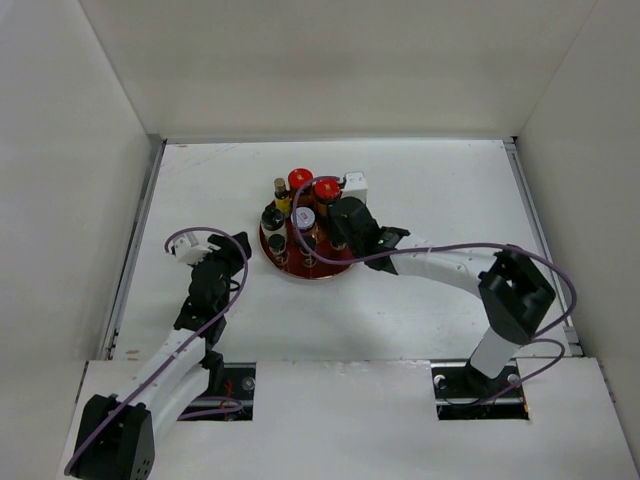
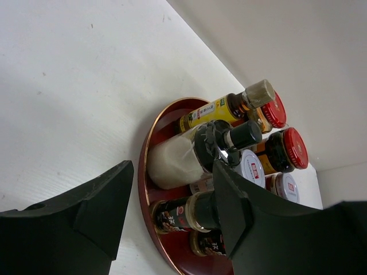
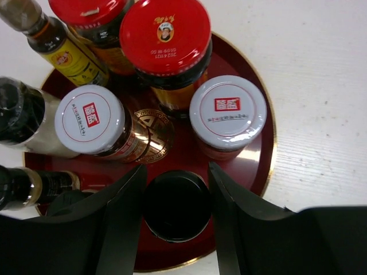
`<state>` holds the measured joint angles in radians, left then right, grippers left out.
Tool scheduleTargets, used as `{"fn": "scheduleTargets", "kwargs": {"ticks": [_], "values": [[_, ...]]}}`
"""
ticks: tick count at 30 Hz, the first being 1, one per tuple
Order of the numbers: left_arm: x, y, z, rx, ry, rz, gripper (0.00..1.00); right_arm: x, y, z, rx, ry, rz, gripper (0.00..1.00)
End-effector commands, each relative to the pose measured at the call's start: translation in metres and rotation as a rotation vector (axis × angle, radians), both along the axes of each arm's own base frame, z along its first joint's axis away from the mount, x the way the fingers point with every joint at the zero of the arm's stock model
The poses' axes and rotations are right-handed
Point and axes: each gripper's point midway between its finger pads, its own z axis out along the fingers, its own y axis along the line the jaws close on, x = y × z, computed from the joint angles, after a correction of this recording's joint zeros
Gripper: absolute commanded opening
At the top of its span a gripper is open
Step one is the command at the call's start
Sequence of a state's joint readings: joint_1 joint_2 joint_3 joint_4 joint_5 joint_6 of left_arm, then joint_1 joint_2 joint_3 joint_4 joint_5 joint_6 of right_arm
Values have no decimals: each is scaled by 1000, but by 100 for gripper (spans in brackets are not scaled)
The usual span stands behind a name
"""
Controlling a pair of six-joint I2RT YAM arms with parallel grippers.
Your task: Organize the condiment bottles
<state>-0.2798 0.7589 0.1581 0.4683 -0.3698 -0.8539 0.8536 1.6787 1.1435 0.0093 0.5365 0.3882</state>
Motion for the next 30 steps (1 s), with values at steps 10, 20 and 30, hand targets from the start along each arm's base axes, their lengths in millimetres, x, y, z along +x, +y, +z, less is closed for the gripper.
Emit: {"fn": "scheduleTargets", "kwargs": {"ticks": [10,20,30], "values": [[1,3,10,-29,-38,11,59,8,37,-6,13,-28,44,54],[4,6,-1,-28,0,34,62,-4,20,39,54,-96,54,82],[14,1,-17,-21,79,21,64,-6,-97,73,157,-249,-219,85]]}}
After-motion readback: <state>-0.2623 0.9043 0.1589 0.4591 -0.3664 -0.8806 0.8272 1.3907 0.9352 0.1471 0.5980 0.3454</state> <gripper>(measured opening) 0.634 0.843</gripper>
